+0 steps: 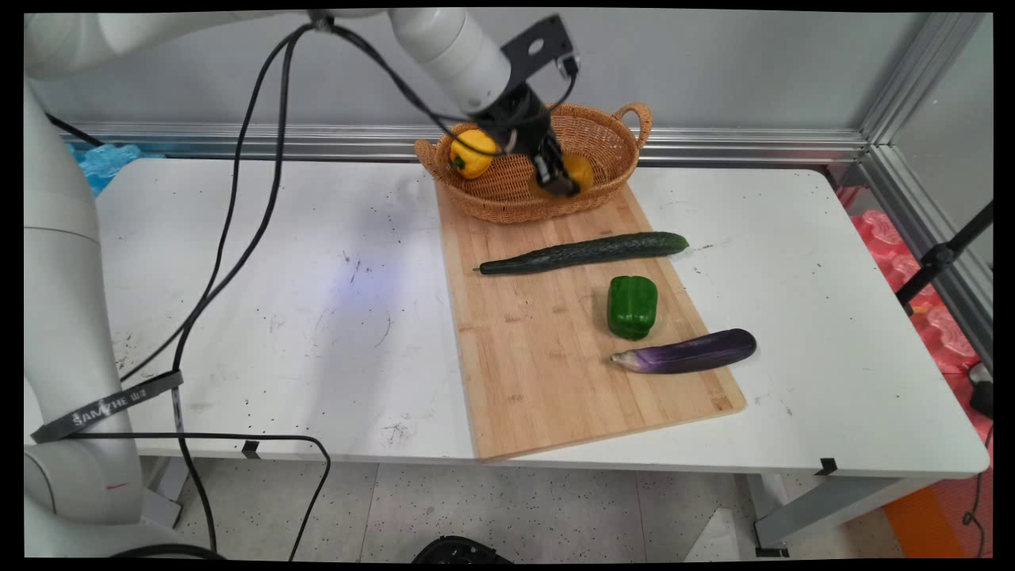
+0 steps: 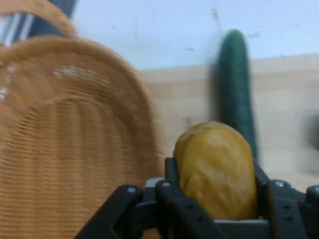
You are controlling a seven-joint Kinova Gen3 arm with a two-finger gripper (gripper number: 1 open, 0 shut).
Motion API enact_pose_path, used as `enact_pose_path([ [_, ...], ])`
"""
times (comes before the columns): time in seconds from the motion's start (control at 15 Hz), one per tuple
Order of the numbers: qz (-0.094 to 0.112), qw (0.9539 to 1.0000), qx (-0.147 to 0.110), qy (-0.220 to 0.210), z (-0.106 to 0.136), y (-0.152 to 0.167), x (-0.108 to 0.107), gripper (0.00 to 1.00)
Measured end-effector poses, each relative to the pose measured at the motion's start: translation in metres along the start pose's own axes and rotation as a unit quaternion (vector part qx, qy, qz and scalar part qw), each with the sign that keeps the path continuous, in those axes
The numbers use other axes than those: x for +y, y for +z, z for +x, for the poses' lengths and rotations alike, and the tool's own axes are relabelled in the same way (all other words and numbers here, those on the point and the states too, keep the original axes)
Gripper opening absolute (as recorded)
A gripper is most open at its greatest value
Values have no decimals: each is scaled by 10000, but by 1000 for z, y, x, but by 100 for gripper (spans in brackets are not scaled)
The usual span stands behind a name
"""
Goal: Place the picked object in the vegetable basket
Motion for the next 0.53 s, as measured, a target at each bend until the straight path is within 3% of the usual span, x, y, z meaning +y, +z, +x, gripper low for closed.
enact_pose_path([
  [0.27,282,9995,68,160,1,9,-53,0],
  [0.53,430,9986,67,289,-6,29,-94,0],
])
